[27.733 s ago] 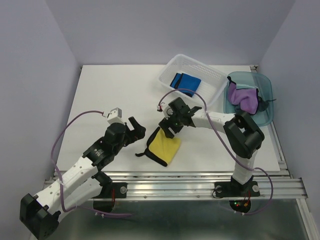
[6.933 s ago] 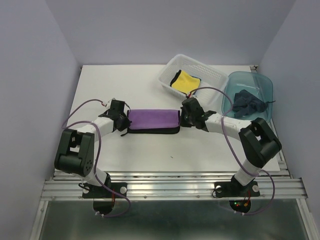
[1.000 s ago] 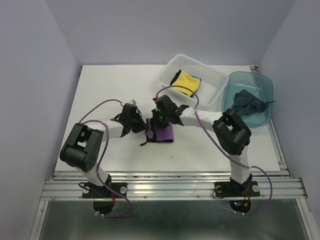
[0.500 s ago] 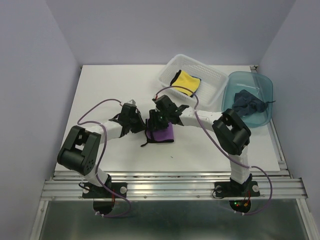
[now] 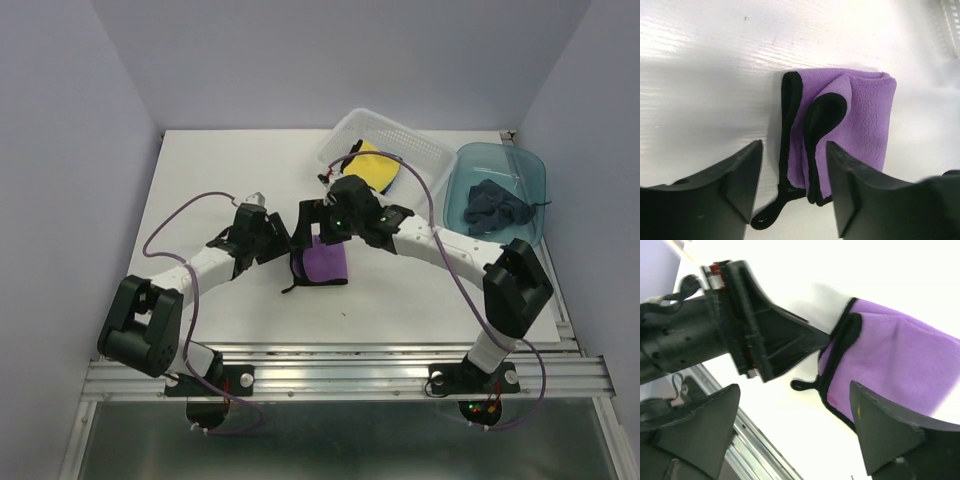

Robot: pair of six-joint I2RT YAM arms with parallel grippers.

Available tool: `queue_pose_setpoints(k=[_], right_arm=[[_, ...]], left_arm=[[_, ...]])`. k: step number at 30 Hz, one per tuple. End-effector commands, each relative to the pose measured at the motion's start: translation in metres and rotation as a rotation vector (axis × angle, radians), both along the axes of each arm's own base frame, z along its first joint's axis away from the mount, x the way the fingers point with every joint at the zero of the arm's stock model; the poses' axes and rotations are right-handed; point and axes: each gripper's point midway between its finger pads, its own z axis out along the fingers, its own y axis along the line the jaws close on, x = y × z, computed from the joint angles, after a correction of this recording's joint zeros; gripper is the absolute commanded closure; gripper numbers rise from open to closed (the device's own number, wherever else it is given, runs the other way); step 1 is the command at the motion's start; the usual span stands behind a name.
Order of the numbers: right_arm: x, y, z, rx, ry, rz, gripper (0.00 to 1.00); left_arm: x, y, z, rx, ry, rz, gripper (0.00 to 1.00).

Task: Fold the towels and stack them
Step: Fold the towel, then smooth out wrinkles on the folded towel

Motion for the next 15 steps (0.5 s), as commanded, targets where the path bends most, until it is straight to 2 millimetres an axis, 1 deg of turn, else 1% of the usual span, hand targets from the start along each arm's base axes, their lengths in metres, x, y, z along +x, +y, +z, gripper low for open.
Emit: queue_pose_setpoints(k=[1,2,3,4,5,7,8,9,10,11,12,13,14,15], right_arm=[[0.013,-0.039,-0.002,-0.100,-0.077,-0.157,0.00],[0.016,-0.050,0.001,-0.109,-0.078,-0.192,0.00],[0.018,-0.056,0.002,-0.110,-0.079,-0.206,0.00],[0.021,-0.065,-0.001,-0.128,-0.086,-0.238,0.00],[0.024,-0.077,-0.003,-0.141,-0.088,-0.268,0.00],[0.027,-0.088,-0.008,-0.161,-0.089,-0.296,0.00],[0.029,-0.094,-0.010,-0.174,-0.093,-0.315,0.00],[0.031,-0.101,-0.014,-0.187,-0.084,-0.337,0.00],[0.031,-0.105,-0.017,-0.197,-0.080,-0.347,0.00],[0.034,-0.112,-0.022,-0.208,-0.074,-0.363,0.00],[0.036,-0.116,-0.024,-0.216,-0.070,-0.373,0.00],[0.037,-0.118,-0.027,-0.223,-0.063,-0.378,0.00],[0.040,-0.124,-0.031,-0.232,-0.056,-0.394,0.00],[0.041,-0.127,-0.033,-0.234,-0.053,-0.401,0.00]], left_arm=[[0.000,-0.001,0.023,0.003,-0.077,-0.049,0.29],[0.002,-0.004,0.029,0.001,-0.094,-0.060,0.27],[0.003,-0.006,0.032,0.002,-0.105,-0.072,0.26],[0.005,-0.007,0.036,0.005,-0.117,-0.081,0.26],[0.008,-0.012,0.040,0.013,-0.133,-0.102,0.23],[0.013,-0.014,0.042,0.030,-0.143,-0.115,0.22],[0.015,-0.014,0.036,0.054,-0.130,-0.124,0.22],[0.017,-0.015,0.034,0.063,-0.124,-0.130,0.22],[0.020,-0.019,0.037,0.068,-0.133,-0.137,0.22],[0.022,-0.020,0.031,0.086,-0.121,-0.144,0.22],[0.024,-0.024,0.034,0.089,-0.128,-0.156,0.22],[0.024,-0.026,0.033,0.098,-0.122,-0.161,0.21],[0.022,-0.029,0.026,0.123,-0.106,-0.172,0.20],[0.024,-0.031,0.027,0.130,-0.110,-0.173,0.18]])
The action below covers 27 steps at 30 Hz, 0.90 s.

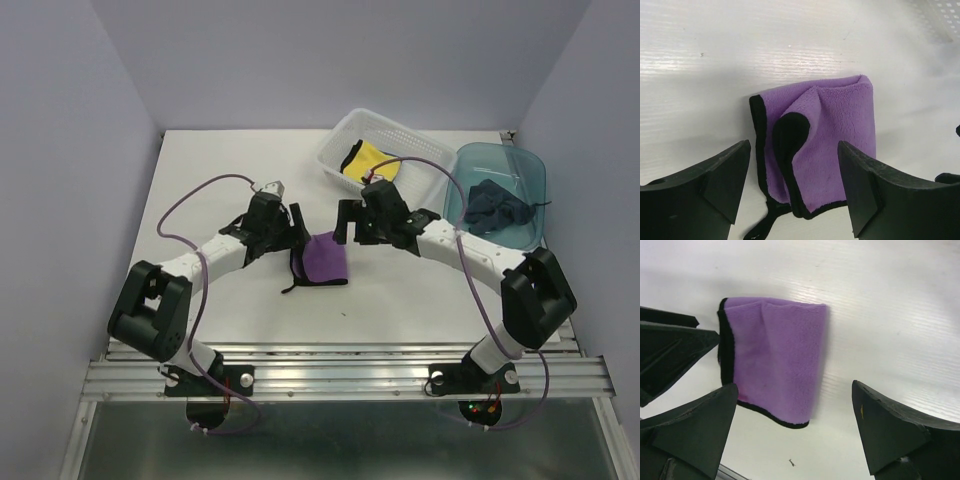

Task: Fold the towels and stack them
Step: Smooth out wrinkles on the folded towel

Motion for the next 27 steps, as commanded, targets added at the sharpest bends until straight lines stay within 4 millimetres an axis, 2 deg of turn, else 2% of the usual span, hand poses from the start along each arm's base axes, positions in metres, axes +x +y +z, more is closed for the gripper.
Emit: queue_pose_setpoints(k=[1,2,8,16,19,22,23,27], right_arm=[[0.010,-0.021,-0.003,-0.026,-0.011,-0.075,0.00],[0.012,-0.023,-0.007,-0.027,0.000,-0.078,0.00],[0.015,-0.022,-0.026,-0.040,0.034,-0.064,0.00],[0.015,-0.011,-0.052,-0.042,0.094,-0.018,0.03],[0.012,-0.004,-0.058,-0.024,0.119,0.016,0.09],[0.010,0.000,-0.065,-0.018,0.133,0.028,0.22],[0.010,0.000,-0.068,-0.018,0.141,0.030,0.31],[0.008,0.005,-0.074,-0.009,0.157,0.051,0.50]], left_arm=[[0.009,-0.011,0.007,0.064,-0.034,-0.040,0.18],[0.005,-0.009,-0.001,0.098,-0.007,-0.033,0.18],[0.005,0.006,-0.022,0.215,0.042,0.035,0.17],[0.010,-0.008,-0.033,0.189,0.048,-0.019,0.17],[0.010,-0.009,-0.039,0.190,0.063,-0.022,0.21],[0.009,-0.011,-0.042,0.174,0.065,-0.031,0.32],[0.008,-0.012,-0.042,0.169,0.065,-0.033,0.36],[0.006,-0.011,-0.043,0.162,0.066,-0.029,0.54]])
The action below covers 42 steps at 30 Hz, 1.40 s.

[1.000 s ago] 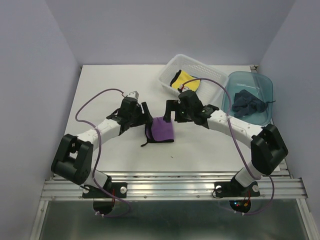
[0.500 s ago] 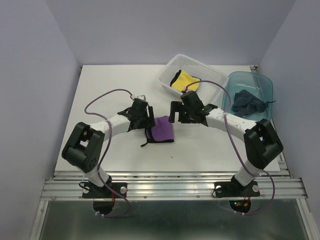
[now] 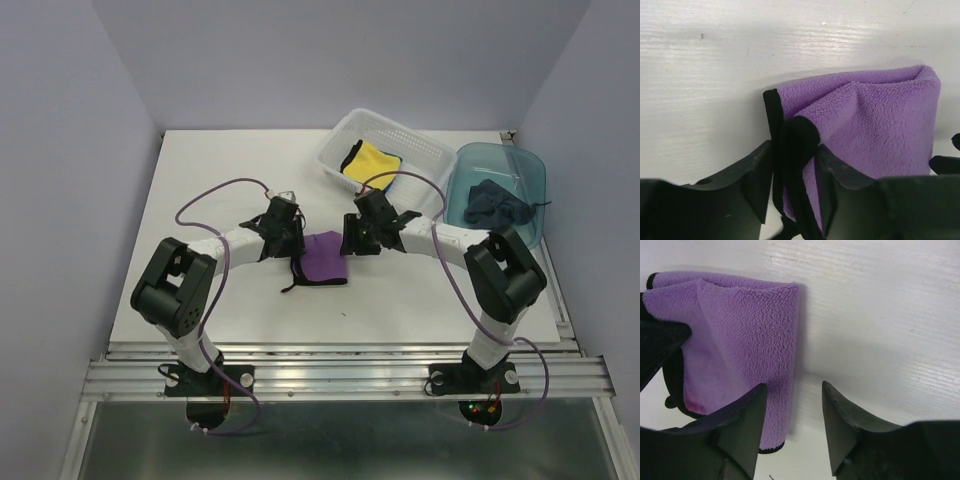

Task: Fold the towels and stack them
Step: Smooth out wrinkles on the folded towel

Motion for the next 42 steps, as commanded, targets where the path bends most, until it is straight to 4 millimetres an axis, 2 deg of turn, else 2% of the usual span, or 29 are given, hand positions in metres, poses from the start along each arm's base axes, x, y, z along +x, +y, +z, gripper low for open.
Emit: queue_pose_setpoints(k=[1,4,5,8,15,19,22,26,27,29,30,31,34,37,42], right_arm=[[0.004,0.015,0.002,0.060,-0.013,0.049,0.52],[0.004,0.019,0.000,0.070,-0.010,0.071,0.56],[0.003,0.020,0.000,0.074,-0.008,0.079,0.57],[0.002,0.021,-0.005,0.071,-0.003,0.088,0.58],[0.005,0.010,-0.022,0.013,0.013,0.046,0.61],[0.008,0.000,-0.030,-0.042,0.018,0.013,0.62],[0.010,0.004,-0.022,-0.032,-0.001,0.036,0.62],[0.016,0.018,0.012,0.041,-0.062,0.082,0.62],[0.015,0.025,0.030,0.085,-0.091,0.113,0.62],[0.011,0.032,0.046,0.135,-0.115,0.150,0.62],[0.002,0.037,0.048,0.170,-0.103,0.187,0.62],[0.001,0.040,0.061,0.207,-0.130,0.202,0.61],[-0.017,0.049,0.064,0.272,-0.120,0.249,0.61],[-0.029,0.058,0.058,0.257,-0.110,0.290,0.62],[-0.039,0.062,0.035,0.250,-0.042,0.285,0.67]], left_arm=[[0.006,-0.005,0.010,-0.026,-0.040,-0.008,0.61],[0.002,0.000,0.002,-0.026,-0.017,-0.004,0.70],[0.004,-0.004,0.004,-0.057,-0.029,-0.017,0.77],[0.003,0.001,0.000,-0.069,-0.021,-0.010,0.85],[0.004,0.015,-0.010,-0.074,0.001,0.021,0.85],[0.003,0.016,-0.008,-0.092,0.004,0.016,0.77],[0.008,0.010,0.013,-0.127,-0.043,-0.003,0.73],[0.011,0.000,0.051,-0.183,-0.122,-0.049,0.63],[0.012,-0.002,0.066,-0.197,-0.151,-0.053,0.61],[0.013,0.000,0.080,-0.202,-0.181,-0.047,0.59],[0.014,0.000,0.085,-0.203,-0.191,-0.044,0.58],[0.015,0.000,0.090,-0.204,-0.199,-0.042,0.58],[0.016,-0.003,0.095,-0.210,-0.204,-0.044,0.58],[0.017,-0.011,0.092,-0.212,-0.189,-0.064,0.62],[0.025,-0.021,0.071,-0.197,-0.141,-0.078,0.70]])
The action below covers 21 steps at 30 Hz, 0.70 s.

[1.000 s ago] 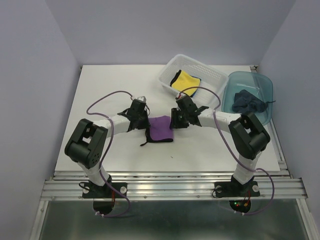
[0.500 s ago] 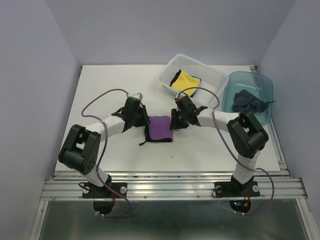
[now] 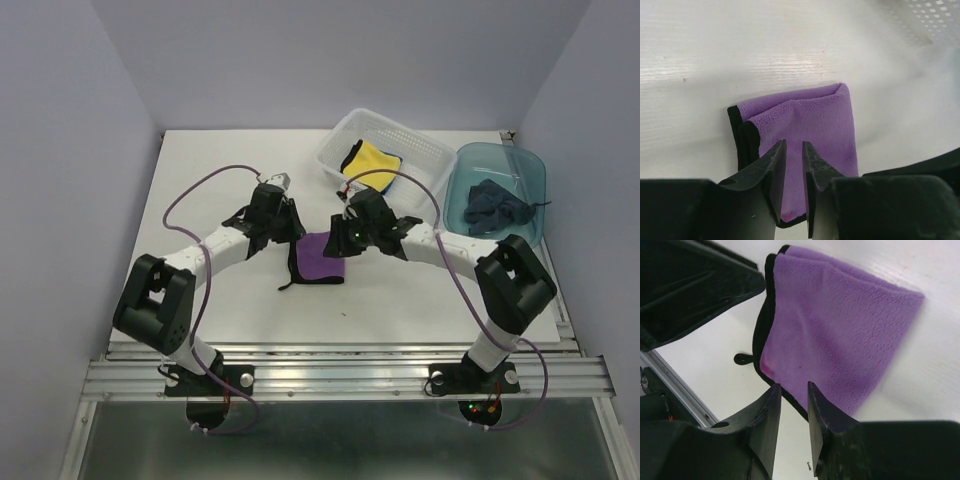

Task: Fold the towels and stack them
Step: Smooth out wrinkles on the folded towel

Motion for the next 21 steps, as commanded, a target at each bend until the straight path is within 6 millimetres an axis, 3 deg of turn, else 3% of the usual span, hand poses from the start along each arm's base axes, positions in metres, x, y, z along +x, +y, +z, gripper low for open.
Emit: queue_pose_setpoints(k=[1,8,12,17,21], right_arm=[[-0.016,0.006,-0.023,0.004,0.054,0.039,0.67],[-0.035,0.002,-0.061,-0.040,0.148,0.045,0.68],[-0.034,0.000,-0.069,-0.066,0.163,0.040,0.68],[-0.017,0.004,-0.044,-0.070,0.094,0.023,0.68],[0.013,0.007,-0.008,-0.055,-0.010,-0.068,0.67]], left_arm=[[0.009,-0.011,-0.009,0.011,0.020,-0.033,0.70],[0.020,-0.011,-0.048,0.059,0.103,0.000,0.77],[0.020,-0.008,-0.055,0.066,0.124,0.016,0.78],[0.024,-0.002,-0.030,0.076,0.075,0.039,0.78],[0.015,-0.005,0.012,0.040,-0.017,0.017,0.74]])
